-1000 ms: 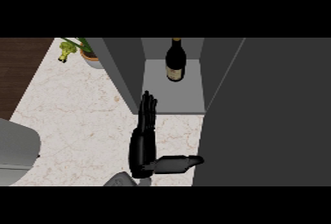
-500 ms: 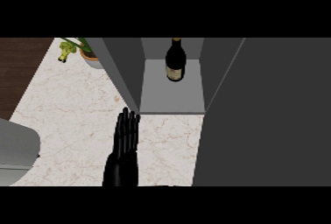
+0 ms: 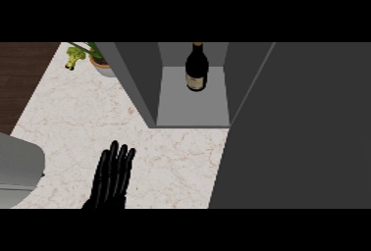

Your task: Pick up the wine, place it into the cabinet and close the cabinet

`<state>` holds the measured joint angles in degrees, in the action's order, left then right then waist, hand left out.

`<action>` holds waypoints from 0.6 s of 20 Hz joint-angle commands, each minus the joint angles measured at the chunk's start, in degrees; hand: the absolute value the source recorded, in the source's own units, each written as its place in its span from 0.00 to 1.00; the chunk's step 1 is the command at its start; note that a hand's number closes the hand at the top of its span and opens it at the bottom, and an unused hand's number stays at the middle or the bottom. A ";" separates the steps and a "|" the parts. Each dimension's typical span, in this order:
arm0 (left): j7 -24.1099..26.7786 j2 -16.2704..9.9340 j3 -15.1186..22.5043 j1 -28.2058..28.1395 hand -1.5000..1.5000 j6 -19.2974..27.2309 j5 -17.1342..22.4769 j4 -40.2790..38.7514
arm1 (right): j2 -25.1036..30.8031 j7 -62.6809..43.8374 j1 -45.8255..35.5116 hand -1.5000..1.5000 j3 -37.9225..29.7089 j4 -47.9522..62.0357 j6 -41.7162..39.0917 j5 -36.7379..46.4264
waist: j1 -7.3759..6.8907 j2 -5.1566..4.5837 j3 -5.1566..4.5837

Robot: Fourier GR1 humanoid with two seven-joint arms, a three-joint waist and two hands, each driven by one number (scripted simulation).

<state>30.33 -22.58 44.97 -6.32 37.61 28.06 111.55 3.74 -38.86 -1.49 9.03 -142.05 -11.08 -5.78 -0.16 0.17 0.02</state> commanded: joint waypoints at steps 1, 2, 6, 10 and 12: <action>-2.22 -3.83 -0.40 -2.42 0.00 -1.70 -0.75 5.80 | 0.26 2.50 5.19 1.00 0.20 -4.76 -2.89 -5.28 | 0.20 -0.03 0.02; -0.49 -7.41 -4.77 -4.73 0.00 -5.62 2.38 5.81 | 1.35 -0.52 1.22 1.00 -0.36 -3.58 -2.87 -6.11 | -0.10 -0.07 -0.03; 4.64 -8.20 -7.32 -8.54 0.00 -9.72 4.01 3.05 | -1.23 -4.75 3.60 1.00 4.52 -4.95 -1.64 -9.43 | -0.24 -0.02 -0.07; 0.57 -11.52 -12.62 -9.15 0.00 -9.73 7.11 9.28 | -3.67 -3.04 8.19 1.00 11.48 -1.89 -0.73 -7.19 | -0.22 0.01 -0.01; 5.36 -13.39 -15.17 -13.89 0.00 -14.52 8.81 7.72 | -3.71 -7.24 7.70 1.00 12.88 -4.81 1.14 -7.83 | -0.59 0.08 -0.10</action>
<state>32.82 -32.44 34.37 -15.11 27.66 33.82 117.94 0.34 -41.61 4.07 18.62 -141.40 -11.72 -7.58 -0.32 0.17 -0.01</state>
